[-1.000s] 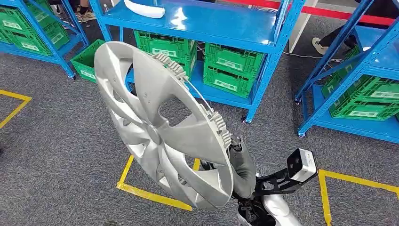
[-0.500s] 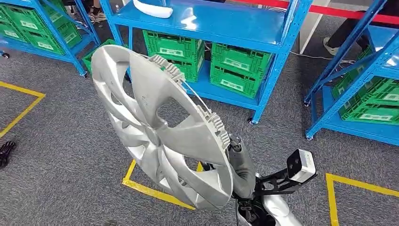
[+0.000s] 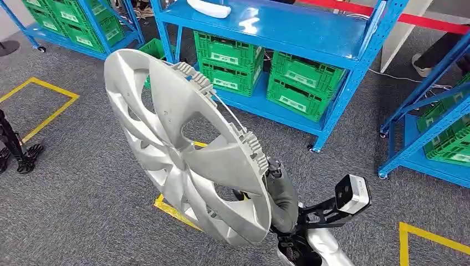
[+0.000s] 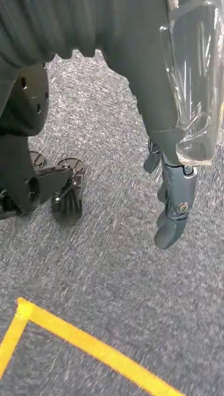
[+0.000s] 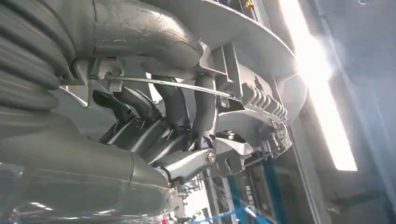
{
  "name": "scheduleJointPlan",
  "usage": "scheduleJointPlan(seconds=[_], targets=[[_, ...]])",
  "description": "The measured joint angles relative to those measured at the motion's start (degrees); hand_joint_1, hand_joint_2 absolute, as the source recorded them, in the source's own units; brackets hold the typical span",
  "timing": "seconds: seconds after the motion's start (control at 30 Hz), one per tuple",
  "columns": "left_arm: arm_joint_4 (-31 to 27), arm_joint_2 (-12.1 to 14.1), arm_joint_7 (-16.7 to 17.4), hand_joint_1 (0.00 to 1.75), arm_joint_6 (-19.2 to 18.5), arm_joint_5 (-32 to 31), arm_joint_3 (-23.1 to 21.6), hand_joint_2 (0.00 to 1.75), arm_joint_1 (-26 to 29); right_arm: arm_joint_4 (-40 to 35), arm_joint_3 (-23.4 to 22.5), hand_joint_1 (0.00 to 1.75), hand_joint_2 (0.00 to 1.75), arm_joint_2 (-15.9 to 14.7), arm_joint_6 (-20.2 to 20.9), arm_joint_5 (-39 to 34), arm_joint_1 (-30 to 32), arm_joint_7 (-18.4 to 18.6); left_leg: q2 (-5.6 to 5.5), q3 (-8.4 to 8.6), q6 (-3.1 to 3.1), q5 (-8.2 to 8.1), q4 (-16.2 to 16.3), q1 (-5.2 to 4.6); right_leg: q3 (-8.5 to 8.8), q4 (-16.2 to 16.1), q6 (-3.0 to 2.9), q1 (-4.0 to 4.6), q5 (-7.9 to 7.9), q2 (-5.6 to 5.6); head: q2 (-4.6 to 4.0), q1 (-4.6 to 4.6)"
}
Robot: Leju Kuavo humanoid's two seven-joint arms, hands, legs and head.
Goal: Take the parts from the cabinet and place them on the table.
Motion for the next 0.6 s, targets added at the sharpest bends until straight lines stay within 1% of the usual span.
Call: scheduleJointPlan(seconds=[0.03,0.07,0.1,0.13,0.17,0.2,0.23,0.27,0.3,0.33,0.37,0.4,0.43,0.47,0.53,0.57,0.6], targets=[[0.0,0.0,0.0,0.00,0.0,0.0,0.0,1.75,0.1,0.0,0.0,1.75,1.75,0.0,0.0,0.0,-0.1,0.0,-0.68,-0.12,0.36,0.17,-0.2,-0.03,0.19,-0.2,0.26,0.04,0.09,-0.65,0.00,-0.04],[0.0,0.0,0.1,0.00,0.0,0.0,0.0,1.75,0.1,0.0,0.0,1.75,1.75,0.1,0.0,0.0,-0.1,0.0,-1.48,0.63,1.02,0.80,-1.2,0.73,-0.25,-0.1,0.62,0.15,-0.49,-0.80,0.00,-0.02],[0.0,-0.1,0.1,0.00,0.0,0.0,0.0,1.75,0.1,0.0,-0.1,1.75,1.75,0.0,0.0,0.0,-0.1,0.0,-2.05,0.76,1.29,1.03,-1.5,0.65,-0.54,1.6,0.56,-0.11,-1.44,1.78,0.00,0.20],[0.0,-0.1,0.1,0.00,0.0,0.0,0.0,1.75,0.0,0.0,-0.1,1.75,1.75,0.0,0.0,0.0,-0.1,0.0,-2.65,0.62,1.53,1.18,-1.5,0.70,-2.20,5.2,0.18,-0.41,-3.19,3.70,0.00,0.20],[0.0,-0.1,0.1,0.00,0.0,0.0,0.0,1.75,-0.1,0.0,-0.2,1.75,1.75,-0.1,0.0,0.0,-0.1,0.0,-3.41,0.48,1.59,1.22,-1.5,0.69,-4.54,10.1,-0.12,-0.50,-5.18,4.80,0.00,0.31],[0.0,-0.1,0.1,0.00,-0.1,0.0,0.0,1.75,-0.1,0.0,-0.2,1.75,1.75,-0.2,0.0,0.0,0.0,0.0,-4.17,0.39,1.62,1.24,-1.5,0.65,-7.00,15.0,-0.24,-0.57,-6.83,5.23,0.00,0.29],[0.0,-0.2,0.1,0.00,-0.2,-0.1,0.0,1.75,-0.1,0.1,-0.1,1.75,1.75,-0.2,0.0,0.1,0.2,0.0,-5.04,0.36,1.62,1.24,-1.4,0.62,-8.99,18.8,0.01,-0.56,-7.67,5.38,0.00,0.29],[0.0,-0.2,0.1,0.00,-0.2,-0.1,0.0,1.75,-0.1,0.2,-0.1,1.75,1.75,-0.3,0.0,0.1,0.4,0.1,-5.88,0.39,1.62,1.24,-1.3,0.62,-9.38,19.1,0.44,-0.59,-7.16,5.40,0.00,0.29],[0.0,-0.2,0.1,0.00,-0.2,-0.1,0.0,1.75,0.0,0.2,-0.1,1.75,1.75,-0.4,0.0,0.1,0.5,0.1,-6.79,0.43,1.60,1.23,-1.3,0.62,-8.27,16.3,1.07,-0.65,-5.56,5.46,0.00,0.31],[0.0,-0.2,0.2,0.00,-0.2,-0.1,0.0,1.75,-0.1,0.2,-0.1,1.75,1.75,-0.5,0.0,0.1,0.4,0.1,-7.64,0.45,1.56,1.20,-1.1,0.63,-6.18,11.5,1.68,-0.81,-3.30,5.75,0.00,0.31],[0.0,-0.2,0.2,0.00,-0.2,-0.1,0.0,1.75,-0.1,0.2,-0.1,1.75,1.75,-0.4,0.0,0.1,0.4,0.1,-8.46,0.46,1.43,1.13,-1.0,0.63,-3.69,5.9,2.10,-1.01,-0.94,6.65,0.00,0.31],[0.0,-0.3,0.2,0.00,-0.2,-0.1,0.0,1.75,-0.1,0.2,-0.1,1.75,1.75,-0.5,0.0,0.1,0.3,0.1,-9.14,0.28,1.24,1.03,-0.8,0.67,-1.73,1.0,2.03,-1.31,0.68,9.10,0.00,0.35],[0.0,-0.3,0.2,0.00,-0.2,-0.1,0.0,1.75,-0.1,0.2,-0.1,1.75,1.75,-0.5,0.0,0.1,0.4,0.1,-9.74,0.06,0.82,0.95,-0.5,0.25,-1.61,0.7,1.28,-0.98,0.75,9.17,0.00,0.26],[0.0,-0.3,0.2,0.00,-0.2,-0.1,0.0,1.75,0.0,0.2,-0.1,1.75,1.75,-0.5,0.0,0.1,0.4,0.1,-10.02,-0.31,0.53,1.04,-0.5,0.38,-1.49,0.8,0.85,-0.94,0.88,8.37,0.00,0.29],[0.0,-0.3,0.2,0.00,-0.2,-0.1,0.0,1.75,0.4,0.2,-0.1,1.75,1.75,-0.5,0.0,0.2,0.4,0.1,-10.70,-0.59,-0.08,1.22,-0.7,0.65,-1.52,0.9,0.44,-0.60,0.96,7.83,0.00,0.24],[0.1,-0.1,0.3,0.00,-0.2,-0.1,0.0,1.75,0.4,0.2,-0.1,1.75,1.75,-0.4,0.0,0.2,0.3,0.1,-11.19,-0.70,-0.40,1.01,-0.4,0.58,-1.40,0.5,0.05,-1.34,1.20,7.20,0.00,0.24],[0.1,-0.1,0.3,0.00,-0.2,-0.1,0.0,1.75,0.5,0.2,-0.1,1.75,1.75,-0.4,0.0,0.2,0.3,0.1,-8.05,-1.10,-0.70,0.09,0.8,0.34,-1.17,0.4,-0.31,-1.35,1.19,6.59,0.00,0.16]])
